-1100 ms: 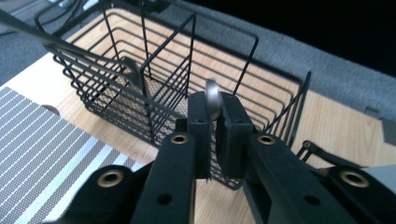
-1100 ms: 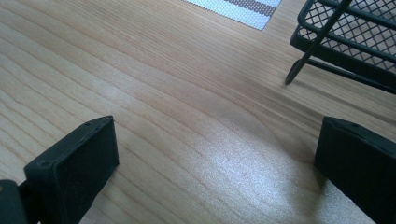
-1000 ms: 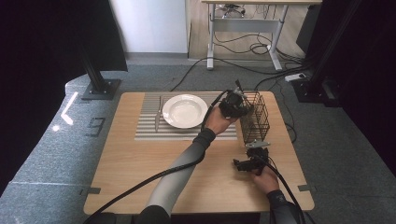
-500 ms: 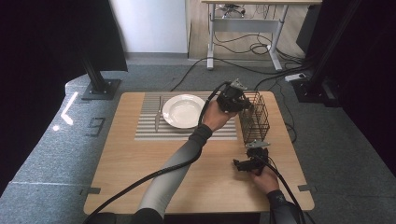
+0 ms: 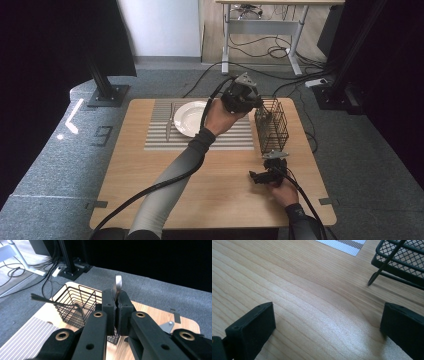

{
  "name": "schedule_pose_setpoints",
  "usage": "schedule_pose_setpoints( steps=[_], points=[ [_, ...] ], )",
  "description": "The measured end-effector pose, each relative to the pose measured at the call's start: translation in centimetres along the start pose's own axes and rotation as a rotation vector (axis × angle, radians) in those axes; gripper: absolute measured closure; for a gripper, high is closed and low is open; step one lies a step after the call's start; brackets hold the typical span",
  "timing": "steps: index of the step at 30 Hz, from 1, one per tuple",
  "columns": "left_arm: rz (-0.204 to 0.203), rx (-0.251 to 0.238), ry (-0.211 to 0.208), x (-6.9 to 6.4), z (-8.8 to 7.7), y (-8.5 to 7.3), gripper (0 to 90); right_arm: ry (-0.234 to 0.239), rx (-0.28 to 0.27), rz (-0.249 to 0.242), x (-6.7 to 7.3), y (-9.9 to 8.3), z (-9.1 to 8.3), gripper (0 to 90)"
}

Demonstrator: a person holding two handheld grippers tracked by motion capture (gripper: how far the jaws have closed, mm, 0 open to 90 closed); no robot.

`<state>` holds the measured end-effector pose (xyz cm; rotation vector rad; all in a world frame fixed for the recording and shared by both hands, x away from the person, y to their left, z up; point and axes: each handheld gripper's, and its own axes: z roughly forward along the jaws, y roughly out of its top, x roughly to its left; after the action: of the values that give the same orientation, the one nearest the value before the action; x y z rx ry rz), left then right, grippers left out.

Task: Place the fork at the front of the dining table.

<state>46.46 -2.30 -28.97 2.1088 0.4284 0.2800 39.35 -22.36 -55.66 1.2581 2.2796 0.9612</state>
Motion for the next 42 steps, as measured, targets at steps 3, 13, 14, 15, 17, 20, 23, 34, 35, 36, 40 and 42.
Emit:
schedule_pose_setpoints(
  steps=[3,13,14,15,17,20,23,34,35,36,40,42],
  points=[
    [0.007,0.011,0.006,0.1,-1.1,-0.4,86.8,0.001,0.0,0.001,0.0,0.0,0.0,0.0],
    [-0.012,0.056,-0.008,0.8,-3.6,-4.5,86.8,-0.003,-0.001,0.005,0.2,0.0,0.0,0.0],
    [-0.013,0.059,-0.009,0.8,-3.7,-4.9,86.8,-0.004,-0.001,0.006,0.2,0.0,0.0,0.0],
    [-0.01,0.067,-0.008,0.8,-3.8,-5.3,86.9,-0.004,-0.001,0.004,0.2,0.0,0.0,0.0],
    [-0.006,0.079,-0.01,0.7,-4.0,-6.1,86.9,-0.005,-0.001,0.009,0.3,-0.1,0.0,0.0],
    [-0.007,0.091,-0.019,0.6,-4.1,-7.2,86.9,0.001,0.006,-0.001,0.3,0.0,-0.1,0.0],
    [-0.008,0.103,-0.03,0.4,-4.1,-8.2,86.8,0.015,0.022,-0.013,0.4,0.0,-0.4,1.9],
    [-0.004,0.156,-0.048,-0.4,-3.0,-11.0,86.8,0.062,-0.061,-0.113,2.3,3.2,-2.6,16.2],
    [-0.006,0.16,-0.05,-0.4,-2.9,-11.2,86.8,0.064,-0.073,-0.123,2.4,3.6,-2.7,16.8],
    [-0.007,0.165,-0.051,-0.4,-2.7,-11.3,86.8,0.068,-0.087,-0.13,2.7,4.1,-2.8,17.4],
    [-0.005,0.179,-0.05,-0.5,-2.2,-11.8,86.9,0.106,-0.109,-0.137,4.1,6.4,-3.1,24.8],
    [-0.006,0.181,-0.052,-0.5,-2.1,-12.0,86.8,0.128,-0.119,-0.157,4.7,7.3,-3.2,31.1]
  ],
)
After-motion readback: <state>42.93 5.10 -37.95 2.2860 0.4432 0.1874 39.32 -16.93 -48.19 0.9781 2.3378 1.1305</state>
